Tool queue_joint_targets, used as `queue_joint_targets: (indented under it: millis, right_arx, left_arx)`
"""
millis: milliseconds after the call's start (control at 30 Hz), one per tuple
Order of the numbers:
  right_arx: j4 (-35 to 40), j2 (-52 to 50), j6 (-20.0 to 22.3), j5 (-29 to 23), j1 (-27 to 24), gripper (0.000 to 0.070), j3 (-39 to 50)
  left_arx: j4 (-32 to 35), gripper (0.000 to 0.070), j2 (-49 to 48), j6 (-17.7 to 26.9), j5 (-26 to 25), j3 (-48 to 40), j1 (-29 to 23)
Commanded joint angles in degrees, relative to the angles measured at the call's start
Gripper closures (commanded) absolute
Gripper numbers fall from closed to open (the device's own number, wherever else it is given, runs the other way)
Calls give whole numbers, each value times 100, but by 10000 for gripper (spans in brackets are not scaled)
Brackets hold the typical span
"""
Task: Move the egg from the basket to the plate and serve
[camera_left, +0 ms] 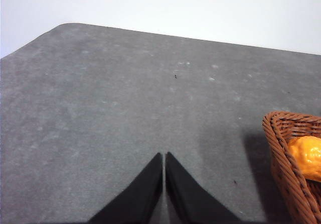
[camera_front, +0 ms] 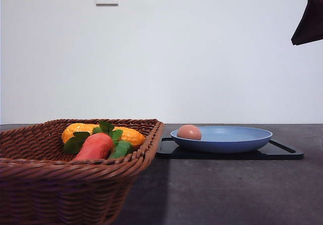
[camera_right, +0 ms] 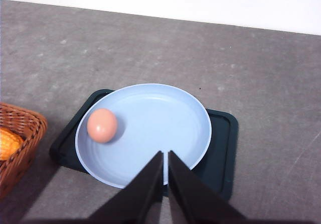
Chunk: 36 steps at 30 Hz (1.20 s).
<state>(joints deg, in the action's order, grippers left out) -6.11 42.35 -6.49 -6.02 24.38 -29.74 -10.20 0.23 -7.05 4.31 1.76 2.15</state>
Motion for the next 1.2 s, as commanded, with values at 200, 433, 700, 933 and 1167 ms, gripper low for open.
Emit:
queue_joint_targets:
  millis: [200, 433, 700, 933, 1167]
  right_arx:
    - [55, 20, -95, -7, 34, 700, -59]
    - [55, 20, -90, -7, 35, 700, -59]
    - [107, -1024, 1030, -282, -315, 700, 137]
    - [1119, -2543, 931, 568, -1260, 700, 1344]
    - [1185, -3740, 837, 1194, -1914, 700, 2386]
  left_arx:
    - [-23, 700, -7, -33, -21, -160, 7]
    - [-22, 700, -7, -33, -21, -160, 7]
    - [-23, 700, -7, -33, -21, -160, 7]
    - [-24, 700, -7, -33, -21, -160, 7]
    - [-22, 700, -7, -33, -21, -160, 7]
